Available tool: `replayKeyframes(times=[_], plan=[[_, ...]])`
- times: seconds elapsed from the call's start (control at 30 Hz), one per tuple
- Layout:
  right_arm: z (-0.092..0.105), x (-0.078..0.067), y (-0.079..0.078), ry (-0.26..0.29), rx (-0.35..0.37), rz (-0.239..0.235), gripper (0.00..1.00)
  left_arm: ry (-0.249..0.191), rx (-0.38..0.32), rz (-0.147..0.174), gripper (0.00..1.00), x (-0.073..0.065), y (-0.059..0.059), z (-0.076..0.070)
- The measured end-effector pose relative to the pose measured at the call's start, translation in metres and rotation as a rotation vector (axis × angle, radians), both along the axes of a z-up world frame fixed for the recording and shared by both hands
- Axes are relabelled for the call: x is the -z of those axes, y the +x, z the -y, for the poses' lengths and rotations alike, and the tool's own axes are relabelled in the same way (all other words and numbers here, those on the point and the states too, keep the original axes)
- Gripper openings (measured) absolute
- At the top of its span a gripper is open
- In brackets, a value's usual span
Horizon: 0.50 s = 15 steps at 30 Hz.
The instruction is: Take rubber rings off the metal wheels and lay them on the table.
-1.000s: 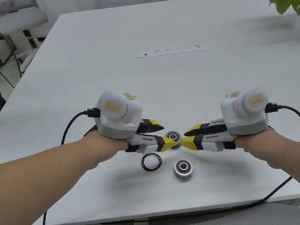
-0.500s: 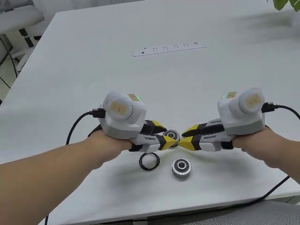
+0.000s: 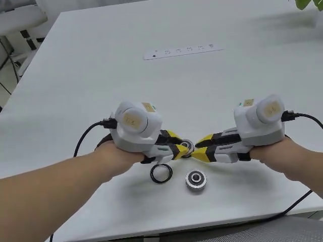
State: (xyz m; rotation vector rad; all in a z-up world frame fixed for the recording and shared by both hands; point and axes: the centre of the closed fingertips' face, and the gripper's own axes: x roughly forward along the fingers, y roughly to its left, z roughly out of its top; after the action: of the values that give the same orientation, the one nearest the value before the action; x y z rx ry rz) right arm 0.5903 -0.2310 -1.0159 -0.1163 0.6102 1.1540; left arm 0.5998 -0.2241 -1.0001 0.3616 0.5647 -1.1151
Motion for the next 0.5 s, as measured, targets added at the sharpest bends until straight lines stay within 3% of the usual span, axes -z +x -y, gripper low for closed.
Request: replayKeyframes(times=[0.5], plan=[[-0.0014,0.0036,-0.0003,0.001,-0.004,0.014,0.09,-0.034,-0.040,-0.010,0.14,-0.0013,-0.0007,-0.0008]])
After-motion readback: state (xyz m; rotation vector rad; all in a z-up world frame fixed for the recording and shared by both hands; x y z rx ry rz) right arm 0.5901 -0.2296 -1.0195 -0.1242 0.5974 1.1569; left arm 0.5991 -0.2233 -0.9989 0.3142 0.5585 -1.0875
